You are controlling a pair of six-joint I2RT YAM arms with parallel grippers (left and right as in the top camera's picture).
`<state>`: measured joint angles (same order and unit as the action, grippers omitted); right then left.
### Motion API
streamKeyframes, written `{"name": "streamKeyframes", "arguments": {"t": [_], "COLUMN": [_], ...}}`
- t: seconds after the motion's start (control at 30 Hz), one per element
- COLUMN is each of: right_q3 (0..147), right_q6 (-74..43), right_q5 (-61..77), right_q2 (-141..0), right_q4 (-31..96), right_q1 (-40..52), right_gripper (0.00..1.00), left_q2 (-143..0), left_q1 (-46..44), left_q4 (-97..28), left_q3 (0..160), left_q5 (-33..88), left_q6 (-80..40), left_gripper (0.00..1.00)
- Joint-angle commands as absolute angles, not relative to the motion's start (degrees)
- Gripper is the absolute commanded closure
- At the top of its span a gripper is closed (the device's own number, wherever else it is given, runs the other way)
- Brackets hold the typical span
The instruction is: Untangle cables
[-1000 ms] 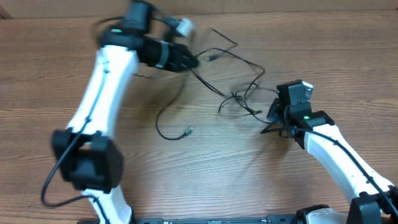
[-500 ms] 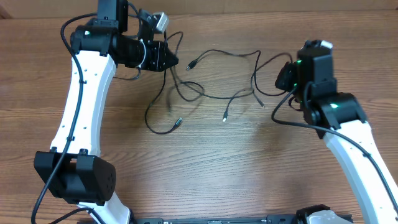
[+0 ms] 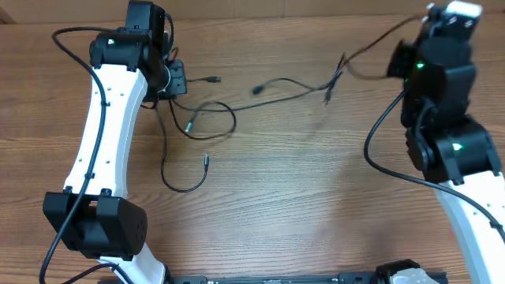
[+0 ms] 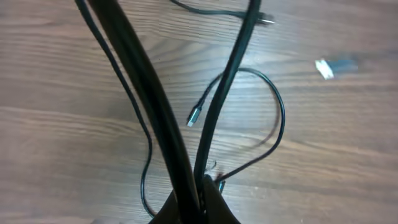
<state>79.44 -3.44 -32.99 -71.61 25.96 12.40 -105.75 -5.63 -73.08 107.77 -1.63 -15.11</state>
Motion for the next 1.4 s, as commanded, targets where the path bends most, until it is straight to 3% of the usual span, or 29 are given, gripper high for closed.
{"name": "streamKeyframes", "arguments": {"t": [0.0, 0.27, 0.53, 0.63, 0.83, 1.03, 1.07, 1.1, 1.13, 1.17, 1.2, 1.27, 1.3, 1.37], "right_q3": [82.9, 82.9, 82.9, 82.9, 82.9, 82.9, 82.9, 82.9, 82.9, 82.9, 82.9, 82.9, 82.9, 82.9], "right_q6": [5.2, 7.6, 1.3, -2.7, -9.5, -11.0, -11.2, -11.2, -11.2, -11.2, -11.1, -11.1, -11.1, -11.1], "right_q5": [-44.0, -49.8, -39.1, -29.6, -18.7, -17.1, -15.8, -14.1, -12.0, -9.2, -5.5, 3.2, 8.7, 20.9], "right_q2": [-69.8, -70.0, -71.0, -72.5, -78.0, -82.0, -82.2, -82.3, -82.3, -82.3, -82.3, -82.3, -82.3, -82.3], "right_q4": [20.5, 14.9, 21.8, 25.4, 32.2, 35.0, 34.8, 34.6, 34.2, 33.8, 33.3, 32.9, 32.9, 33.3], "right_q1": [11.5, -0.1, -12.3, -17.5, -27.1, -33.4, -34.0, -34.5, -34.8, -35.0, -35.0, -34.9, -34.7, -33.8], "right_gripper": [0.96, 0.96, 0.96, 0.96, 0.96, 0.96, 0.93, 0.81, 0.59, 0.44, 0.36, 0.31, 0.3, 0.3], "left_q2": [-104.8, -104.8, -104.8, -104.7, -104.8, -104.8, -104.8, -104.8, -104.8, -104.8, -104.8, -104.8, -104.8, -104.7], "left_q1": [-5.7, -5.6, -5.7, -5.7, -7.9, -13.0, -13.8, -14.5, -15.0, -15.5, -15.8, -15.8, -15.8, -15.1], "left_q4": [-73.1, -74.1, -72.9, -71.1, -63.0, -59.3, -59.2, -59.2, -59.2, -59.2, -59.3, -59.6, -59.8, -60.2], "left_q3": [108.7, 108.7, 109.0, 109.2, 109.2, 109.2, 109.2, 109.2, 109.2, 109.2, 109.2, 109.2, 109.2, 109.3], "left_q5": [-6.4, -11.2, -11.2, -1.9, 30.8, 35.8, 35.4, 35.4, 35.4, 35.3, 34.9, 32.8, 32.2, 30.2], "left_q6": [-21.8, -28.4, -30.5, -27.2, -13.2, -7.7, -6.9, -5.9, -5.0, -3.8, -3.0, -3.0, -2.9, -3.0], "left_gripper": [0.96, 0.96, 0.96, 0.96, 0.96, 0.96, 0.96, 0.96, 0.96, 0.92, 0.8, 0.5, 0.44, 0.41]}}
